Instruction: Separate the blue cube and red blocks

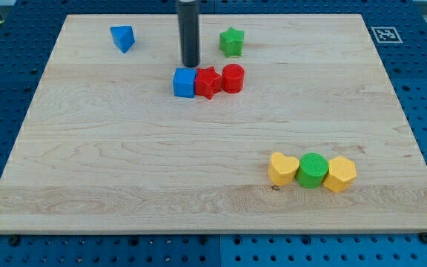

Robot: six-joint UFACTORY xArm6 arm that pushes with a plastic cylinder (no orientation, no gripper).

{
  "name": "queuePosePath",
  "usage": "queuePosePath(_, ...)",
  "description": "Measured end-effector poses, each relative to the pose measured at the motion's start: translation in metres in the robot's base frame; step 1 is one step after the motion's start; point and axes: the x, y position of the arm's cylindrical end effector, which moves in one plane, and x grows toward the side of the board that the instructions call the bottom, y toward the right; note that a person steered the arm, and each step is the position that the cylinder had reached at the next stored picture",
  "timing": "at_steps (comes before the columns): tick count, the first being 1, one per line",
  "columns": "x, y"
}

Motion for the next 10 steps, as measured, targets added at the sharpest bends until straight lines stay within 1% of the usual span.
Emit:
queuePosePath(1,0.024,0.028)
queuePosePath(2,0.072,0.100)
queuePosePath(3,0.097,0.122)
queuePosePath(4,0.090,0.083)
queuePosePath(5,0.060,0.047)
queuePosePath(6,0.033,0.033)
queuePosePath(7,0.026,0.009)
queuePosePath(8,0.057,0.002)
queuePosePath(9,0.115,0.028)
queuePosePath(10,0.132,0.048)
